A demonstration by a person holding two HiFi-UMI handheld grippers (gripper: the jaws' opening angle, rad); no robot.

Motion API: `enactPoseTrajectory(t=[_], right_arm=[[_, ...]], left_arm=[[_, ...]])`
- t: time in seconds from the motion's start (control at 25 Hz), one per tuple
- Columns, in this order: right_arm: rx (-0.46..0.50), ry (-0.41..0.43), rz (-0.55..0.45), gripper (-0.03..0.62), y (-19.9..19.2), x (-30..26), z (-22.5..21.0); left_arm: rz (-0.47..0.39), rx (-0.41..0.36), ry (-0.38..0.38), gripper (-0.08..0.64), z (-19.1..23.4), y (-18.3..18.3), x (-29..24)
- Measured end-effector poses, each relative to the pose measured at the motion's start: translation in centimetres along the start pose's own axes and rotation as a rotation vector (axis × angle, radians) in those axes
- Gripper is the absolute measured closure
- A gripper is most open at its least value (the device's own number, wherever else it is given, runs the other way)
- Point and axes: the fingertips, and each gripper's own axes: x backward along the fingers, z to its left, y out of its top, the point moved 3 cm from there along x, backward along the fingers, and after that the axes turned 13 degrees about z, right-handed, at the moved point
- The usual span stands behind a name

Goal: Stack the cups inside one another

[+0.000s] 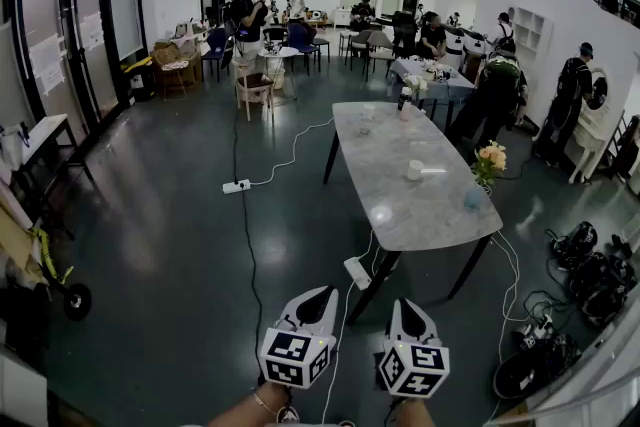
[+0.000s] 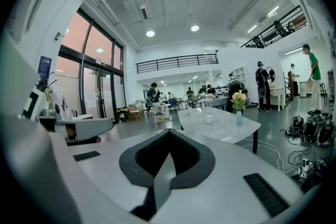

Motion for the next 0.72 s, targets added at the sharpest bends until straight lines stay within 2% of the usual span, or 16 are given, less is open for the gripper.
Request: enactPoseTrajectory(t=[0.4,0.72], right_arm=[[0.006,0.002,0.012,0.592,0.0,-2.1,1.8],[-0.048,0.000,0.000,0.592,0.4,-5.0,5.2]], left_arm=[[0.002,0.013,0.000,0.563,2.8,-0.3,-0.2],[0.005,0.019,0.027,0.563,8.9,0.0,1.0]])
